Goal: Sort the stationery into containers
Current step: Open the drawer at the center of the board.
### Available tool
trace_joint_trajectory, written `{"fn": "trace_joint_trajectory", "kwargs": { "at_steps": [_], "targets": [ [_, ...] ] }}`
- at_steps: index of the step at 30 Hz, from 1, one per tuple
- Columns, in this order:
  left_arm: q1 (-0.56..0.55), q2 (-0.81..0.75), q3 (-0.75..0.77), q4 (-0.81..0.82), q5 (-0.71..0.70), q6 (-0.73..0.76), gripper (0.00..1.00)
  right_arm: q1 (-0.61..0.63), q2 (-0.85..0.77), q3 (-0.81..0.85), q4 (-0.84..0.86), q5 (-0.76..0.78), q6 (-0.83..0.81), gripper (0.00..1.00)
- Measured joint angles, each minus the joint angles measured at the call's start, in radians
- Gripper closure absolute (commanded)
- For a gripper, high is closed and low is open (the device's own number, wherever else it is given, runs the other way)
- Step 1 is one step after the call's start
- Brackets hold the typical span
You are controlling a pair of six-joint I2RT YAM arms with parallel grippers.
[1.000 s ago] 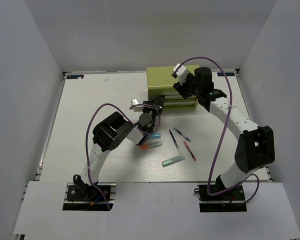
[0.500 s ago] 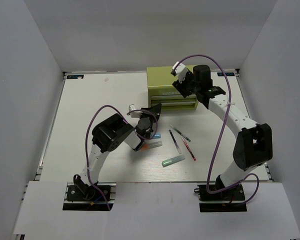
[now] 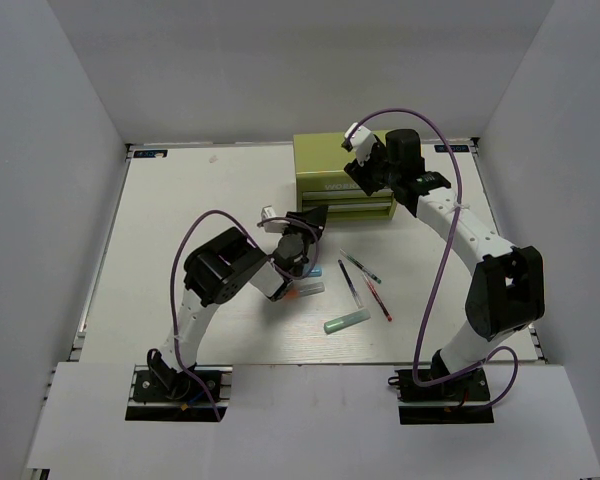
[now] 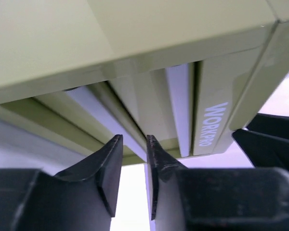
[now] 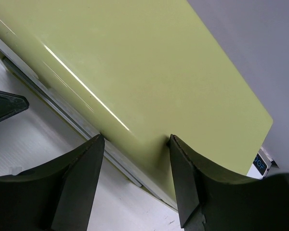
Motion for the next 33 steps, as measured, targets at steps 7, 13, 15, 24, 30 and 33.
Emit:
{"fn": "trace_joint_trajectory", "kwargs": {
  "at_steps": [7,13,15,24,30,33],
  "targets": [
    [0.0,-0.029,0.064,-0.001,0.025,0.038,0.53,0.0,0.001,0.0,0.0,0.003,0.0,0.36],
    [0.0,-0.05,0.076,0.0,0.034,0.062,0.46,0.0,0.001,0.0,0.001,0.005,0.0,0.36],
    [0.0,-0.05,0.076,-0.002,0.034,0.064,0.46,0.0,0.001,0.0,0.001,0.005,0.0,0.36],
    [0.0,-0.062,0.08,-0.047,0.026,0.071,0.51,0.0,0.002,0.0,0.002,0.006,0.0,0.36],
    [0.007,-0.062,0.081,-0.062,0.022,0.076,0.59,0.0,0.003,0.0,0.003,0.006,0.0,0.36],
    [0.007,-0.062,0.081,-0.062,0.022,0.076,0.57,0.0,0.003,0.0,0.003,0.006,0.0,0.36]
  ]
}}
